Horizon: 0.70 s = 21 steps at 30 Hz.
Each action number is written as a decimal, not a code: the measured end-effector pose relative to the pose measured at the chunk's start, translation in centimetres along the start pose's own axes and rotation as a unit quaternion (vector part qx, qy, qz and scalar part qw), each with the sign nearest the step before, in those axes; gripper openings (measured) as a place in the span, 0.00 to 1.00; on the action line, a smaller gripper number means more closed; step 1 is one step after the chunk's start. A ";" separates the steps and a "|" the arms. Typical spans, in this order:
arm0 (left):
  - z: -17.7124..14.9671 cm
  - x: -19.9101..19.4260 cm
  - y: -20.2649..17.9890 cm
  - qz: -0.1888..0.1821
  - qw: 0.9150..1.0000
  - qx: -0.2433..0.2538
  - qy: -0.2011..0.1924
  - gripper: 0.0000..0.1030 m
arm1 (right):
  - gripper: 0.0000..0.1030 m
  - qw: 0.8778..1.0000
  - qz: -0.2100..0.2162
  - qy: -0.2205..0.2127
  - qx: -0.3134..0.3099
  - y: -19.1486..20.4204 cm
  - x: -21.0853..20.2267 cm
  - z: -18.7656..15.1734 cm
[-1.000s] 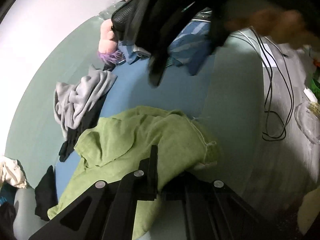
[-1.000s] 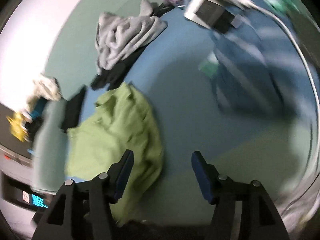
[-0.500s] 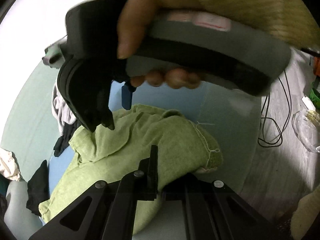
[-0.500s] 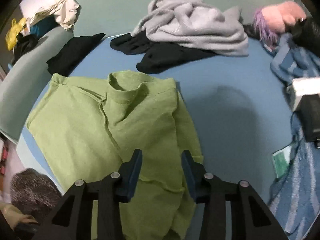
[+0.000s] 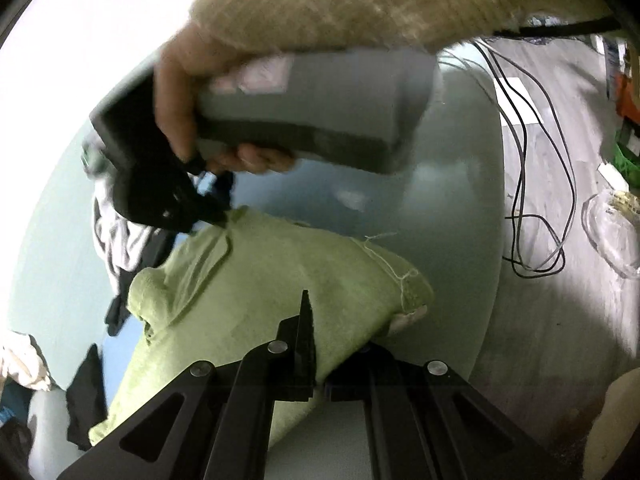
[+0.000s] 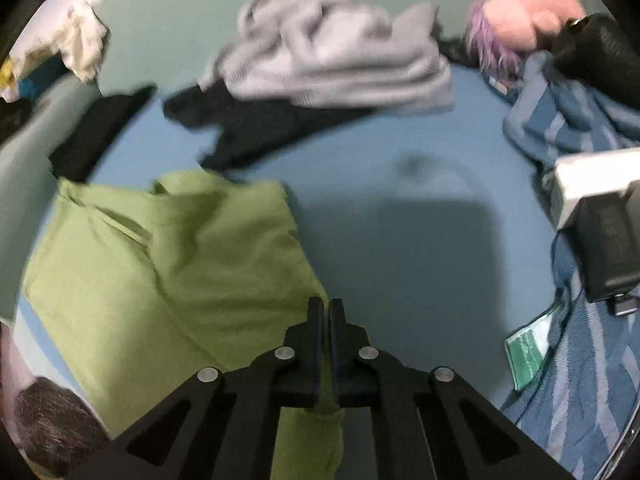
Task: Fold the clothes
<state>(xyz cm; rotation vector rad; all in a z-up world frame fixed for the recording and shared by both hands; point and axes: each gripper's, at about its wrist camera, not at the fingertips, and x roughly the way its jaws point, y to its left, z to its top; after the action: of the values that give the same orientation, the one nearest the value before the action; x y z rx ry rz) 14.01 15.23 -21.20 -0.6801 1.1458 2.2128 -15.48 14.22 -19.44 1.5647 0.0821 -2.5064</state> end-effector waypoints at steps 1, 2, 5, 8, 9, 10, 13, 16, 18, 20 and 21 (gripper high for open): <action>0.0 0.1 0.1 -0.002 1.000 -0.003 0.003 0.03 | 0.04 1.000 -0.010 0.012 -0.015 0.3 0.8 -0.1; 0.0 0.1 0.2 -0.005 1.000 -0.007 0.005 0.03 | 0.09 1.000 -0.013 0.004 -0.023 0.5 0.6 -0.1; 0.0 0.2 0.1 -0.010 1.000 -0.008 0.007 0.03 | 0.44 0.999 0.027 -0.021 0.012 -0.6 -1.4 1.2; 0.1 0.5 0.1 -0.007 1.000 -0.003 0.010 0.03 | 0.45 0.997 0.056 -0.041 0.028 -1.3 -2.7 3.2; 0.2 0.5 0.1 -0.006 1.000 -0.002 0.010 0.03 | 0.45 0.997 0.056 -0.038 0.020 -1.0 -2.4 3.8; 0.3 0.6 0.6 -0.007 1.000 -0.003 0.010 0.03 | 0.46 0.998 0.054 -0.032 0.010 -0.5 -1.8 4.2; 0.1 1.1 1.2 -0.012 1.000 -0.009 0.011 0.03 | 0.26 0.999 0.039 0.008 -0.034 2.0 1.5 4.8; 0.2 0.8 1.0 -0.014 1.000 -0.012 0.011 0.03 | 0.02 0.997 -0.022 0.003 -0.070 3.7 2.8 4.9; 0.1 0.8 0.9 -0.015 1.000 -0.014 0.012 0.03 | 0.01 0.999 -0.031 -0.012 -0.022 2.3 2.5 5.9; 0.0 0.9 1.1 -0.018 1.000 -0.018 0.012 0.03 | 0.04 0.999 -0.020 -0.019 0.023 0.4 2.3 6.4; 0.0 1.0 1.2 -0.019 1.000 -0.020 0.013 0.03 | 0.08 0.999 -0.004 -0.020 0.037 -0.4 1.6 6.0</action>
<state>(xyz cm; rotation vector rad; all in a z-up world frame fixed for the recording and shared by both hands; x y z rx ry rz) 12.52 14.85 -21.18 -0.7430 1.0950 2.2059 -21.53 13.51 -18.23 1.5425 -0.0097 -2.5726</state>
